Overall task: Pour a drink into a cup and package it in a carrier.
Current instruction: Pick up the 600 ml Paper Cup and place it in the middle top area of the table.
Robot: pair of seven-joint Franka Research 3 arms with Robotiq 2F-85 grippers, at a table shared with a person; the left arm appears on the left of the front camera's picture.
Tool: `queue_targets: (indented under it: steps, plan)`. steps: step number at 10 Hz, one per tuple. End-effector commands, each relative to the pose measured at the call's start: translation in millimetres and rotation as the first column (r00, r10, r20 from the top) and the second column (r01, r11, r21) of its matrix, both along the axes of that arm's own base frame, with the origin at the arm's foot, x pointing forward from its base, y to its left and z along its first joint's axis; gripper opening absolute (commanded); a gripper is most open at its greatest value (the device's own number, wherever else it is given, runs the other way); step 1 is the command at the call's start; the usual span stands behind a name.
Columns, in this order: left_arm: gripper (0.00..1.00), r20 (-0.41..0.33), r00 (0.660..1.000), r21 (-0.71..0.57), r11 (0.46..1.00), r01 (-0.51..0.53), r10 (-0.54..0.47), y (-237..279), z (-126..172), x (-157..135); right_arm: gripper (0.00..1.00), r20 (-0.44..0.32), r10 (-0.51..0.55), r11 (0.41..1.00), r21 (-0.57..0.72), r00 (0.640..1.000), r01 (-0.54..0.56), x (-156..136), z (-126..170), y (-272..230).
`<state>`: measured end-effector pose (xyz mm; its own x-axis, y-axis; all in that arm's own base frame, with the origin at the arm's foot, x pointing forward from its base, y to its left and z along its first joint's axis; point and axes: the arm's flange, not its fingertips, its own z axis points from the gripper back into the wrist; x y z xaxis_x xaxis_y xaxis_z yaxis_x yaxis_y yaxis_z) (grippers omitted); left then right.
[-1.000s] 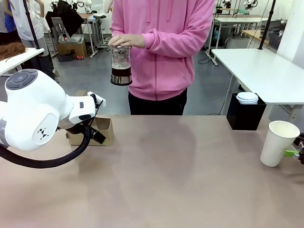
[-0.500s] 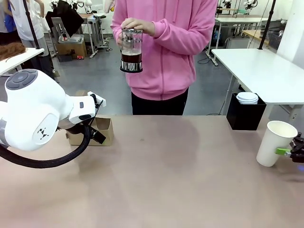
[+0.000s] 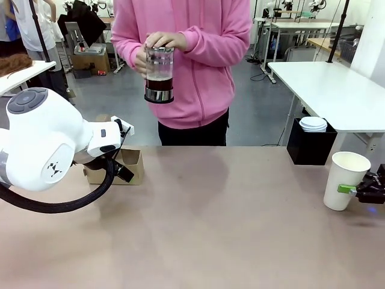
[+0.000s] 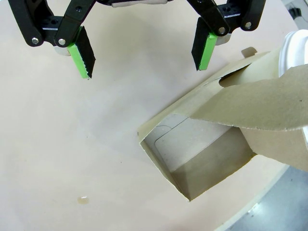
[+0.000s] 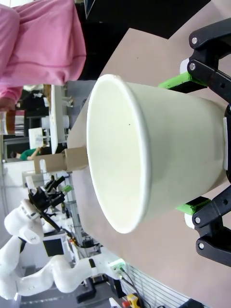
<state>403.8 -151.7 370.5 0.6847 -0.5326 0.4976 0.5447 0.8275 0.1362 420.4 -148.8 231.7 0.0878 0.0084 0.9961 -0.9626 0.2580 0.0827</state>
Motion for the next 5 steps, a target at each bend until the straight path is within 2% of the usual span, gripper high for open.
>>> queue_targets:
  steps: [1, 2, 3, 4, 5]
  plan:
    - [1.00, 0.000, 1.000, -0.001, 1.000, 0.001, -0.001, 0, 0, 0, 1.00, -0.011, -0.003, 1.000, 0.001, 1.000, 0.003, 6, 0, 4]
    - [1.00, 0.000, 1.000, -0.001, 1.000, 0.001, -0.001, 0, 0, 0, 0.80, -0.023, -0.003, 1.000, -0.001, 1.000, 0.003, 5, 1, 0]
    - [1.00, 0.000, 1.000, -0.001, 1.000, 0.001, -0.001, 0, 0, 0, 0.80, -0.055, -0.002, 1.000, 0.008, 0.999, 0.002, 1, 6, -11]
    - [1.00, 0.000, 1.000, -0.001, 1.000, 0.001, -0.001, 0, 0, 0, 0.80, -0.004, 0.002, 1.000, 0.001, 1.000, -0.002, 1, -2, 0]
    - [1.00, 0.000, 1.000, -0.001, 1.000, 0.001, -0.001, 0, 0, 0, 0.80, -0.004, 0.002, 1.000, 0.001, 1.000, -0.002, 1, -2, 0]
